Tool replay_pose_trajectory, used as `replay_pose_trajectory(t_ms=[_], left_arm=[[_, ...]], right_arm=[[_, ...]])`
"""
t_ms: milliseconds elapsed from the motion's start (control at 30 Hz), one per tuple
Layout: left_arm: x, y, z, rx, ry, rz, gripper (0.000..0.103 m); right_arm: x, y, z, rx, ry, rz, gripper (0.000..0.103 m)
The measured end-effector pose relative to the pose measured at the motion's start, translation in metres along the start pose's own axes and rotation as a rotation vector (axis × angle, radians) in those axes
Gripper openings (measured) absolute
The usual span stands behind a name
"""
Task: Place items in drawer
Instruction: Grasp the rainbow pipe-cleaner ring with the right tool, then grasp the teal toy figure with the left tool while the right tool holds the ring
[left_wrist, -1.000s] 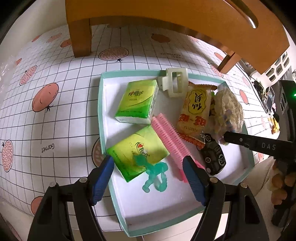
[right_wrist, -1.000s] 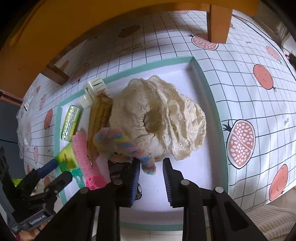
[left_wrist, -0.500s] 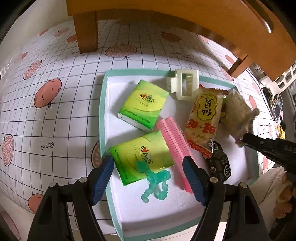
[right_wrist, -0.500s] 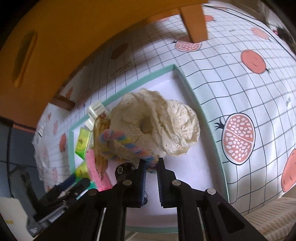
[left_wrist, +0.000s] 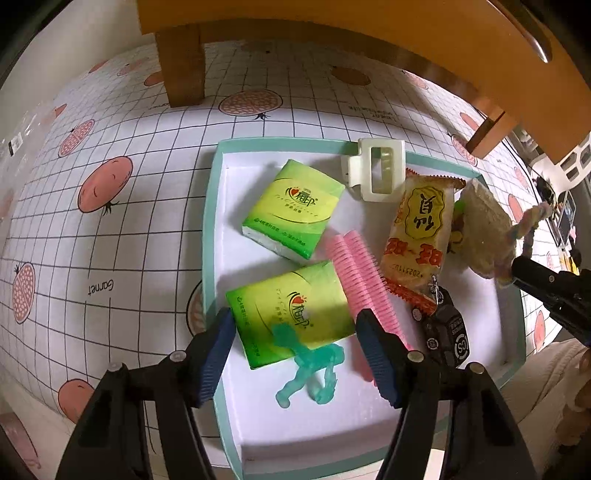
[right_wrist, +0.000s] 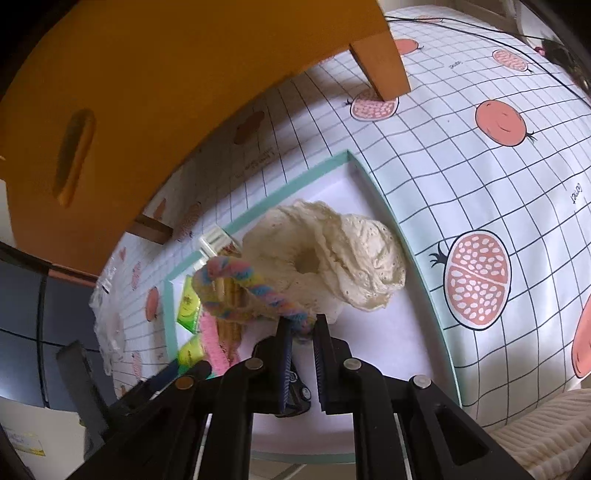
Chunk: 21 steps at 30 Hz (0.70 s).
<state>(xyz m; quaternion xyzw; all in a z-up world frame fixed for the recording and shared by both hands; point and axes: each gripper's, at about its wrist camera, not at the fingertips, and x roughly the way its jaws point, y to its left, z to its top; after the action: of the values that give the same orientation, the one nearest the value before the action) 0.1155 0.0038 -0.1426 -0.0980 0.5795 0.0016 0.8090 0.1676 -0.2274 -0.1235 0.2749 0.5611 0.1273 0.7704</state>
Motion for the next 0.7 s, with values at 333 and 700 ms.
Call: replay_pose_trajectory(t_ms=[333,700], left_arm=[[-0.016,0.033,-0.003,-0.117,0.005,-0.065,0.013],[-0.015,0.03,-0.002,-0.13,0.02,-0.118,0.018]], right_arm=[[-0.012,0.002,0.0,0.004,-0.049,0.097,0.012],[-0.018,0.0,0.0,0.016,-0.069,0.132,0.012]])
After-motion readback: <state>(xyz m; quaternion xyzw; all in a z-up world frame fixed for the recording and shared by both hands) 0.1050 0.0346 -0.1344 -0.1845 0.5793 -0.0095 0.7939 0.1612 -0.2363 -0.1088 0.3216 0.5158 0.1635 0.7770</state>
